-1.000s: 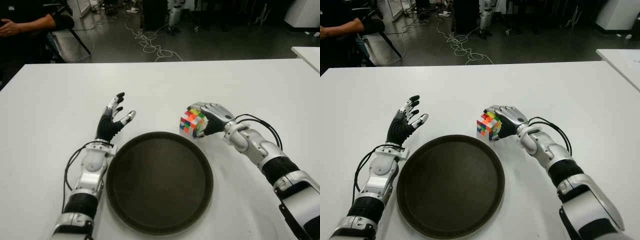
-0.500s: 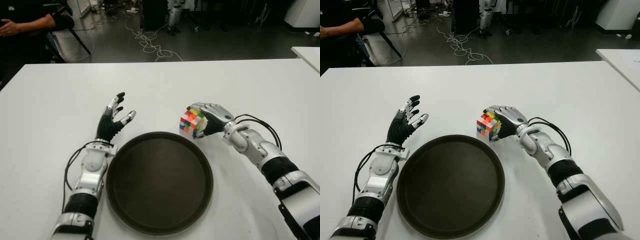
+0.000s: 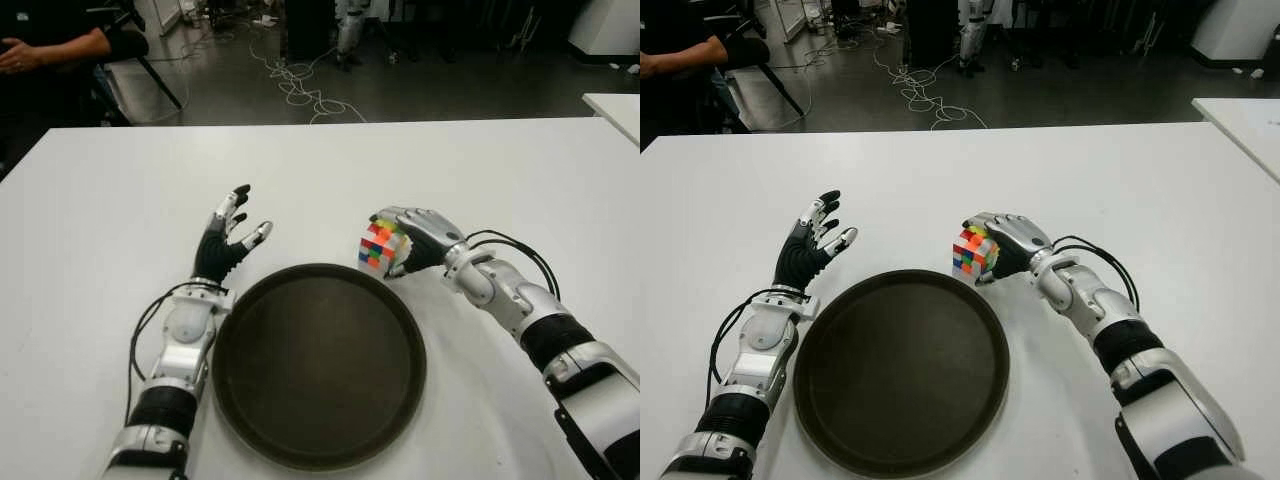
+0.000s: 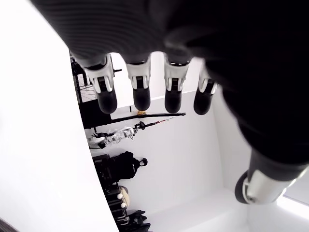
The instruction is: Pick up the Rubik's Cube and put it in the plate
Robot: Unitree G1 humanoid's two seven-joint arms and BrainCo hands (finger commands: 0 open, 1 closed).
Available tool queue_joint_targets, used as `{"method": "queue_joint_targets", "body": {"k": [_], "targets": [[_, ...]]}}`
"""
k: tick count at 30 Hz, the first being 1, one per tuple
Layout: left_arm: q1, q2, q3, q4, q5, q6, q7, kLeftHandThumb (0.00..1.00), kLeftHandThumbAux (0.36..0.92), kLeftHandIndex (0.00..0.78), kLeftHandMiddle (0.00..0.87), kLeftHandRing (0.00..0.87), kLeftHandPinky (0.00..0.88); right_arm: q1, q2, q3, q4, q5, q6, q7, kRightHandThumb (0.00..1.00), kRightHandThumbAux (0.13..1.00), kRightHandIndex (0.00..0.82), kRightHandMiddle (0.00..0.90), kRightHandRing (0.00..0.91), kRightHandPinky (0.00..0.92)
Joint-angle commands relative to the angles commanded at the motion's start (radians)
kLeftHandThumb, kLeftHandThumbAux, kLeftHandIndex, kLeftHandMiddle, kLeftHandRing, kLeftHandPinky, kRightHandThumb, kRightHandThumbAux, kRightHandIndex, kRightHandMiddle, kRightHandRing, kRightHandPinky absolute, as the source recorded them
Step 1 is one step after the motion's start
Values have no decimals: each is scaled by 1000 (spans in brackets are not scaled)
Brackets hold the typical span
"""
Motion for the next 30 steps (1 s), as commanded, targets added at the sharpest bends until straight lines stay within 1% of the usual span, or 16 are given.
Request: {"method": "queue_joint_targets", "body": {"k": [12, 18, 23, 30], "targets": [[3, 5, -3, -11, 3, 17, -10, 0, 637, 59, 97, 37, 0, -1, -12, 9, -43, -25, 16, -23, 0, 801, 185, 197, 222, 249], [3, 6, -1, -11, -2, 28, -16, 0, 635, 59, 92, 28, 0, -6, -25, 14, -79, -40, 43, -17, 0, 793, 170, 185, 213, 245], [2, 7, 0, -7, -3, 26, -20, 0, 652, 57, 88, 30, 7, -22, -25, 18, -78, -49, 59, -19, 0, 781, 165, 184, 210, 242], [5, 5, 2, -12, -10, 22, -31, 0, 656, 49, 77, 19, 0, -49, -15, 26, -54, -54, 65, -30, 0, 777, 164, 180, 208, 253]]}}
